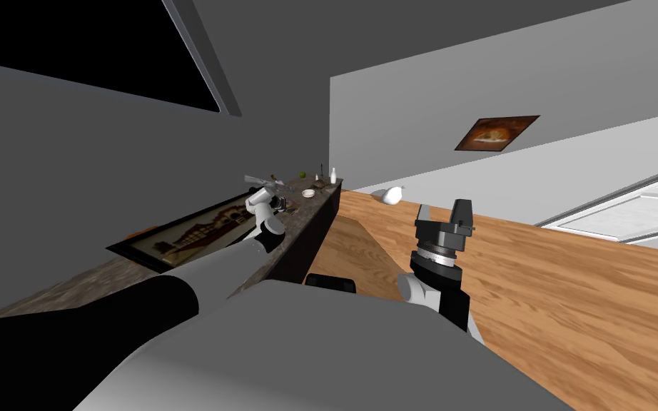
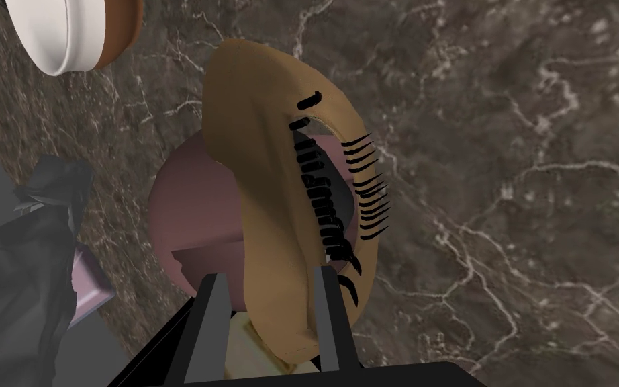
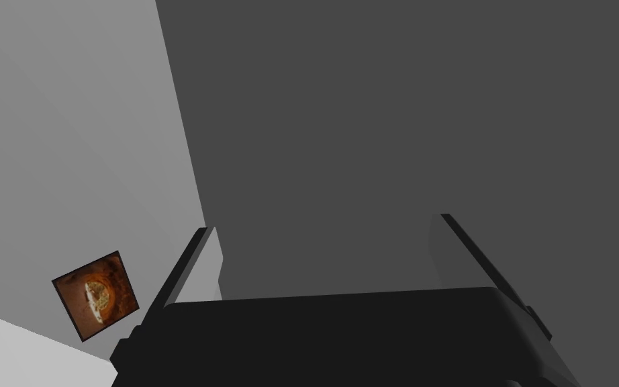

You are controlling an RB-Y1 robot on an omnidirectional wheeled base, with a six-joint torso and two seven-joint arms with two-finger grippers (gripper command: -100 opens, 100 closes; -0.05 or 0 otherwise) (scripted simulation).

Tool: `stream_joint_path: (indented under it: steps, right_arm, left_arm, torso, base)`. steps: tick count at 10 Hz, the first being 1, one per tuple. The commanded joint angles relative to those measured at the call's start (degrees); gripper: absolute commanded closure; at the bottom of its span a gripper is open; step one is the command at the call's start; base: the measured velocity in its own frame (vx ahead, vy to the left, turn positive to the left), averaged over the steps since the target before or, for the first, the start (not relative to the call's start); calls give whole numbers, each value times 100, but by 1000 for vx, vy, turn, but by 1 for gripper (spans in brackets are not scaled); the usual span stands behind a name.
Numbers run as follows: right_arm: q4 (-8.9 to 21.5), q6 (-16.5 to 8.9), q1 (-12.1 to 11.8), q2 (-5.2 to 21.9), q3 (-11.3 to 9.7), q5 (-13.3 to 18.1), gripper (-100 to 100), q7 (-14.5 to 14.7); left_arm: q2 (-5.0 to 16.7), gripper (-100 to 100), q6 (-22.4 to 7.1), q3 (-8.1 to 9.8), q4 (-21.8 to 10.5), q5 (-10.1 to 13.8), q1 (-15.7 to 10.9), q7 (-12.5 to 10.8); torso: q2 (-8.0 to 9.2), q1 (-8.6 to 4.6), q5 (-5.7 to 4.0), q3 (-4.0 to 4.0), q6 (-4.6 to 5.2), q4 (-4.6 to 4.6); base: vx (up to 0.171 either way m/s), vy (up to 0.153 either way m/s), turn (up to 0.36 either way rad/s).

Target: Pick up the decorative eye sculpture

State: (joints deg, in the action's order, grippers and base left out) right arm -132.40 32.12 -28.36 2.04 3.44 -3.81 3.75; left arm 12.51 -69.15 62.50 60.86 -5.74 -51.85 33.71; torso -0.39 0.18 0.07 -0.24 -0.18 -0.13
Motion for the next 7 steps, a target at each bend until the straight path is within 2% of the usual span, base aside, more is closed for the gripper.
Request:
stream_joint_path:
  steps: [1, 2, 3, 4, 6, 7]
  right_arm:
    - [0, 0, 0, 0, 0, 0, 0, 0]
    - [0, 0, 1, 0, 0, 0, 0, 0]
    - [0, 0, 1, 0, 0, 0, 0, 0]
    - [0, 0, 0, 0, 0, 0, 0, 0]
    - [0, 0, 1, 0, 0, 0, 0, 0]
    - [0, 0, 1, 0, 0, 0, 0, 0]
  left_arm:
    - [55, 100, 75, -286, -51, 283, 11, -148]
    - [55, 100, 75, -448, -51, 283, 11, -148]
    - [233, 100, 219, -626, -278, 530, -10, -428]
    - [233, 100, 219, -801, -278, 693, -10, -428]
    - [233, 100, 219, -1127, -278, 737, -10, -428]
    - [411, 100, 362, -1303, -505, 1010, -30, -708]
  torso:
    - [0, 0, 0, 0, 0, 0]
    - [2, -5, -1, 3, 10, 4]
    - [5, -13, -4, 5, 18, 6]
    - [9, -13, -9, 10, 6, 12]
    - [17, -21, -15, 19, 18, 20]
    - [20, -26, -18, 21, 20, 22]
  base:
    - [-3, -9, 110]
    - [2, -1, -15]
    - [1, -4, 112]
    - [2, -8, 116]
    - [1, -1, -3]
    - [-1, -4, 131]
